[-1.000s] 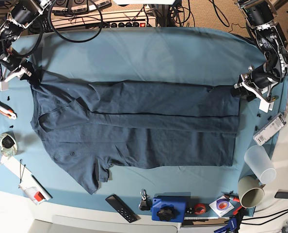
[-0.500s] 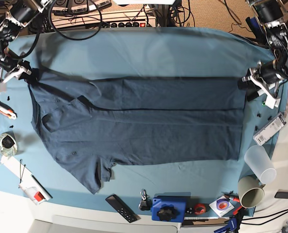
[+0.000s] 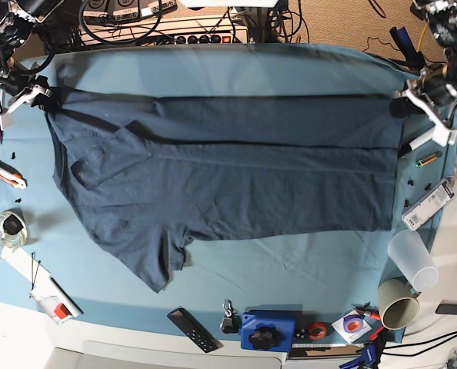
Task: Fold the T-shirt properly
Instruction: 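Drag the shirt toward the robot base with both grippers, then release the shirt and move the right gripper to the shirt's side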
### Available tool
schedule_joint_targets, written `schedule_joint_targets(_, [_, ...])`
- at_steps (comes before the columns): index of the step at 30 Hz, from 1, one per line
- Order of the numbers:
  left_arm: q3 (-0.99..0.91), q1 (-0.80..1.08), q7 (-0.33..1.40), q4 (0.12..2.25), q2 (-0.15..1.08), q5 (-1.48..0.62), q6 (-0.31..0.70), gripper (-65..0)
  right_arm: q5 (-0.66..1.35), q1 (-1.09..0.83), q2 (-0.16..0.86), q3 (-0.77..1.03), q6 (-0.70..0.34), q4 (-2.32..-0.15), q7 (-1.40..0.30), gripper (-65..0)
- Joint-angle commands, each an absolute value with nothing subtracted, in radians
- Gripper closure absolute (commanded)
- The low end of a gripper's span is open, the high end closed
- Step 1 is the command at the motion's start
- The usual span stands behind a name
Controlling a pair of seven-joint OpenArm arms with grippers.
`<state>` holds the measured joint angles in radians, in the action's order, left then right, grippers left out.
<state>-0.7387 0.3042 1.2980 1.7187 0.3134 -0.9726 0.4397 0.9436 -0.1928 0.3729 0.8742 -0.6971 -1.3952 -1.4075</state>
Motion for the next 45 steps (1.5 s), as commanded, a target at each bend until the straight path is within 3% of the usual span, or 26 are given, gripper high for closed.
schedule_joint_targets(1, [-0.754, 0.315, 1.292, 1.74, 0.333, -1.008, 0.447, 0.0, 0.984, -0.19, 0.399, 0.886, -0.698, -1.414, -1.396, 0.0])
schedule_joint_targets(15, [-0.758, 0.382, 1.316, 1.74, 0.333, -1.026, 0.447, 0.0, 1.058, -0.35, 0.396, 0.925, -0.698, -1.518, -1.396, 0.0])
schedule_joint_targets(45, [-0.758, 0.419, 1.327, 1.74, 0.336, -0.953, 0.442, 0.0, 0.99, -0.39, 0.391, 0.925, -0.698, -1.518, -1.396, 0.0])
